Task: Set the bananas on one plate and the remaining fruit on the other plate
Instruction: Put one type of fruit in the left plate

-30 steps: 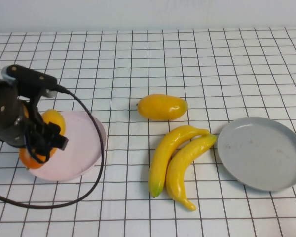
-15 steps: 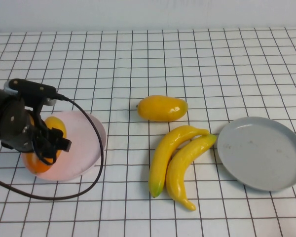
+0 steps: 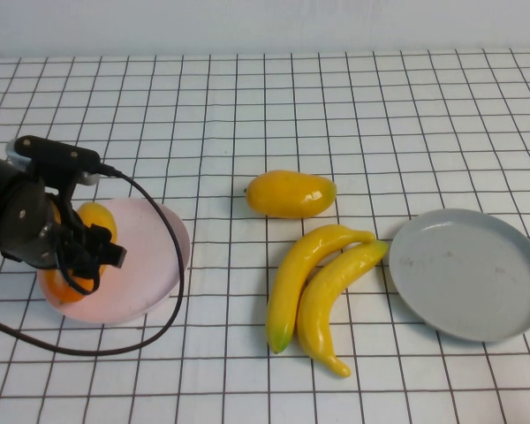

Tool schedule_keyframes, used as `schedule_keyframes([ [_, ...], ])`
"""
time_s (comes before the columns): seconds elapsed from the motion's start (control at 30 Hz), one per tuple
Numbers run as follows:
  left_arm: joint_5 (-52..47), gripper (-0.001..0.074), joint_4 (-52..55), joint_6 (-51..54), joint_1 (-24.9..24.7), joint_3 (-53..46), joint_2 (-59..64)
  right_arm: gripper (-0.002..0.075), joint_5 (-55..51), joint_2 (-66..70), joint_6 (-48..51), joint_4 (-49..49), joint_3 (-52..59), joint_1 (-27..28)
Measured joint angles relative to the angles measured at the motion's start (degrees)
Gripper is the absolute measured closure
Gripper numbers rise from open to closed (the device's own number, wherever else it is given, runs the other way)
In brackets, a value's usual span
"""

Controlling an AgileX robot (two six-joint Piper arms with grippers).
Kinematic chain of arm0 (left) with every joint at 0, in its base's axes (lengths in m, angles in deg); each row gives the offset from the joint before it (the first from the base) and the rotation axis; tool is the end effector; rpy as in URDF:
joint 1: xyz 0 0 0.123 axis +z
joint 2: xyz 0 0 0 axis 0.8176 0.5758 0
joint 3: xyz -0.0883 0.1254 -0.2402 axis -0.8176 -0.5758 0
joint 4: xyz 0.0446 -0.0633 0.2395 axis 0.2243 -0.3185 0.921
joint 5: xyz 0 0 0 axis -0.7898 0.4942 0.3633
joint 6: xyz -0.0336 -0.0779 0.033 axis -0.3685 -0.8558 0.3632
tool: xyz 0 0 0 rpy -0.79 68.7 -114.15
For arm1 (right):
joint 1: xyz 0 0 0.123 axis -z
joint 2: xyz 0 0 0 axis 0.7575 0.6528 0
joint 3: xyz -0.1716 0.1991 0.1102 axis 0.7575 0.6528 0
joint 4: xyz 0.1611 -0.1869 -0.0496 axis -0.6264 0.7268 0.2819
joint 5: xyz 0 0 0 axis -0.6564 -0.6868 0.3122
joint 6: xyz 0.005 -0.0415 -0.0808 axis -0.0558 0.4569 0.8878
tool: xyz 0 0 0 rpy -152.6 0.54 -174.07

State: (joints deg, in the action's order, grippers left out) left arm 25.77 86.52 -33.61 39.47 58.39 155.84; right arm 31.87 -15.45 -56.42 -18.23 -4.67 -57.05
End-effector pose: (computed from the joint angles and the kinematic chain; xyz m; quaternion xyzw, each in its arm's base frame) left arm 0.3043 -0.0682 0.2180 0.1434 0.9560 0.0552 0.2500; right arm 0.0529 0.0069 0.1719 0.0138 0.7999 0.0889 0.5934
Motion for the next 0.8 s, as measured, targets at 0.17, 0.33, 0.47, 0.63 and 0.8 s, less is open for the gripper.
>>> schedule_keyframes([
  [0.17, -0.53, 0.0307, 0.22, -0.57, 0.0, 0.0, 0.0, 0.0742, 0.0, 0.0, 0.0, 0.0, 0.0, 0.0],
  [0.33, -1.62, 0.0308, 0.61, -0.83, 0.0, 0.0, 0.0, 0.0742, 0.0, 0.0, 0.0, 0.0, 0.0, 0.0],
  [0.47, -1.65, 0.0309, 1.0, -0.83, 0.0, 0.0, 0.0, 0.0742, 0.0, 0.0, 0.0, 0.0, 0.0, 0.0],
  [0.63, -1.65, 0.0309, -0.53, -0.7, 0.0, 0.0, 0.0, 0.0742, 0.0, 0.0, 0.0, 0.0, 0.0, 0.0],
  [0.8, -1.55, 0.0172, -1.46, 1.28, 0.0, 0.0, 0.33, 0.0742, 0.0, 0.0, 0.0, 0.0, 0.0, 0.0],
])
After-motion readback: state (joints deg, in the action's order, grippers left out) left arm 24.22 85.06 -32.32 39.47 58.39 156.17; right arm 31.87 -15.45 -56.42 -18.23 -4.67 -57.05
